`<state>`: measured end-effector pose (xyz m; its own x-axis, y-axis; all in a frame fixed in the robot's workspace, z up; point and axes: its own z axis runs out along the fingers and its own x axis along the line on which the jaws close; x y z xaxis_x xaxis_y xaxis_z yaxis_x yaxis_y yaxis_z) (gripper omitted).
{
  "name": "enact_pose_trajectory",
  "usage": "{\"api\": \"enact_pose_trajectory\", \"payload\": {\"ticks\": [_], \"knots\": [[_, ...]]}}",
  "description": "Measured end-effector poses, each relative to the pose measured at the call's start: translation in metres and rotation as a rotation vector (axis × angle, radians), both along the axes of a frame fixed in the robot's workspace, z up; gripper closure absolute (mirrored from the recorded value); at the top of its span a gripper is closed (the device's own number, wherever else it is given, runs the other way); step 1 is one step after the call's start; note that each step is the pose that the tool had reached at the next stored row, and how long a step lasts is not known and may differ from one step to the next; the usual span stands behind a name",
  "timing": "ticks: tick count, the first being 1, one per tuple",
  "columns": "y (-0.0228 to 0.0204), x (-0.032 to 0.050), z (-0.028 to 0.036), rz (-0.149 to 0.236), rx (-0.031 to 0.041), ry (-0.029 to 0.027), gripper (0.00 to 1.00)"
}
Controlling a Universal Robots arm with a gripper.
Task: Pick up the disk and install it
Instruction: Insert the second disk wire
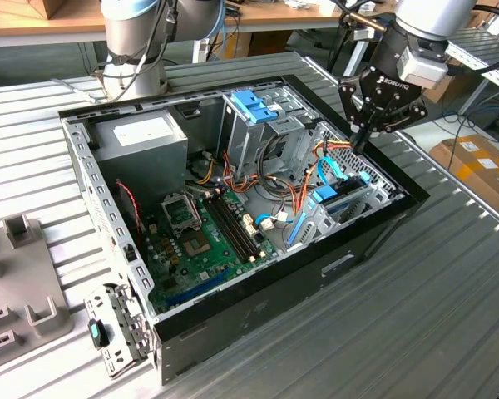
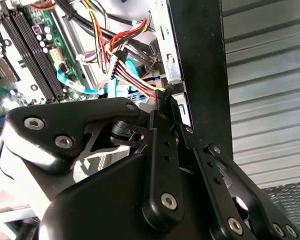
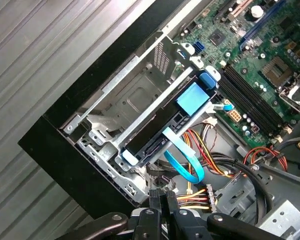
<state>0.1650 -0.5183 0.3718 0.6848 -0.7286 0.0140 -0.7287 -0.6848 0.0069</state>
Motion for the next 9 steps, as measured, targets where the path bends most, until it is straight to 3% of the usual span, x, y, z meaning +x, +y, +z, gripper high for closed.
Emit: {"api": "enact_pose_trajectory", "payload": {"ticks": [2, 9], "knots": [[0.0000, 0.0000, -0.0002, -0.051, 0.0000, 0.0000, 0.84], [0.0000, 0.0000, -0.0007, -0.171, 0.0001, 0.0000, 0.84]]}}
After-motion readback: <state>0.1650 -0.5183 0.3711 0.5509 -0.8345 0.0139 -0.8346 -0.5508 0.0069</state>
